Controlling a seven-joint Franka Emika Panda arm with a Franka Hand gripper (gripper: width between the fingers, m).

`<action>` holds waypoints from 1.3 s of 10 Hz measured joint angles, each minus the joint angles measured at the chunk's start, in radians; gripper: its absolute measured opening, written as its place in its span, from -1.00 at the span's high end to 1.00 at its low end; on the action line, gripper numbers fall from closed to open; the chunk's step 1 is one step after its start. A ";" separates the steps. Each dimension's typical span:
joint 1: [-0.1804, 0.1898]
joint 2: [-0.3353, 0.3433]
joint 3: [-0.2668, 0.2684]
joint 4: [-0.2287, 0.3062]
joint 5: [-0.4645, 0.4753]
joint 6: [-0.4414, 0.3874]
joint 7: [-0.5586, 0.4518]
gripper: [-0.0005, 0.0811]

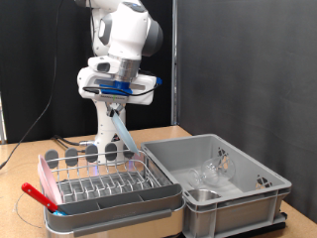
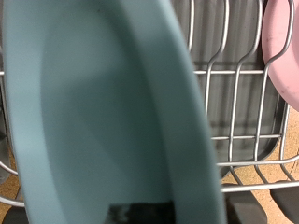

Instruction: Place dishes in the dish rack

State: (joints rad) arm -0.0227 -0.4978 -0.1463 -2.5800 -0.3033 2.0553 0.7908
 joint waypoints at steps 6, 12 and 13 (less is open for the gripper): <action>-0.081 0.059 -0.033 0.012 -0.151 0.107 -0.011 0.91; -0.157 0.174 -0.063 0.089 -0.231 0.181 -0.010 0.91; -0.160 0.175 -0.063 0.086 -0.260 0.214 -0.009 0.91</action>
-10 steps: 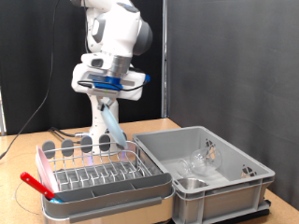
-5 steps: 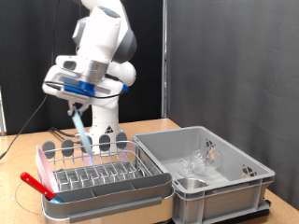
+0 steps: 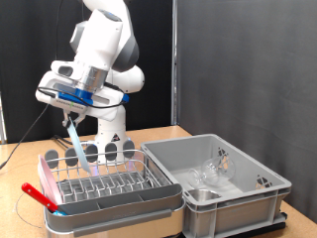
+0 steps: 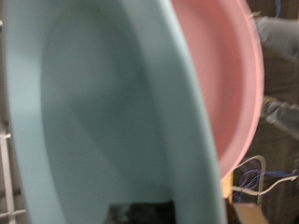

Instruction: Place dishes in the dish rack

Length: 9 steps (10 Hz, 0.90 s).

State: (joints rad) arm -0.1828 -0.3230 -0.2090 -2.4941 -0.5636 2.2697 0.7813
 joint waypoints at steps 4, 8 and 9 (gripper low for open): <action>-0.038 0.022 -0.006 0.033 -0.079 0.024 0.001 0.91; -0.079 0.058 -0.022 0.072 -0.121 0.001 -0.009 0.91; -0.085 0.069 -0.026 0.074 -0.121 0.006 -0.009 0.91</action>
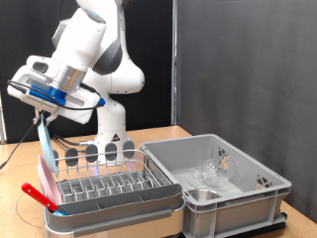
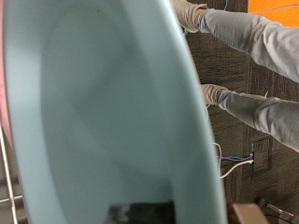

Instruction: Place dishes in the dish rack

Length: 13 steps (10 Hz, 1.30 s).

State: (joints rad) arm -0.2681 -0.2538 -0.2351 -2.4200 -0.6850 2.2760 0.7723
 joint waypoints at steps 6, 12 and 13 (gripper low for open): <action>-0.007 0.056 -0.001 -0.031 -0.032 0.079 0.009 0.91; -0.006 0.066 0.027 -0.098 -0.069 0.121 0.101 0.91; -0.006 0.072 0.032 -0.100 -0.069 0.124 0.114 0.91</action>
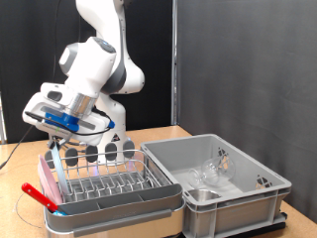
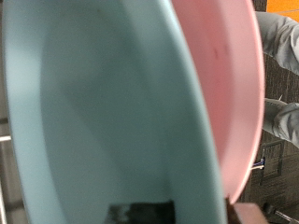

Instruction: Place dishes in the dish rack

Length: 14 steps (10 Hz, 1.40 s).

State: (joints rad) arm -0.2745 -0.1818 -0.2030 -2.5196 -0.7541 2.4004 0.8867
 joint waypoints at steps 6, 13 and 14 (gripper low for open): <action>0.000 0.037 0.019 0.000 0.000 0.043 0.021 0.91; 0.000 0.090 0.026 0.027 0.001 0.047 0.055 0.70; 0.000 0.095 0.026 0.031 0.004 0.047 0.055 0.26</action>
State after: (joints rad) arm -0.2742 -0.0873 -0.1773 -2.4887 -0.7500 2.4470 0.9419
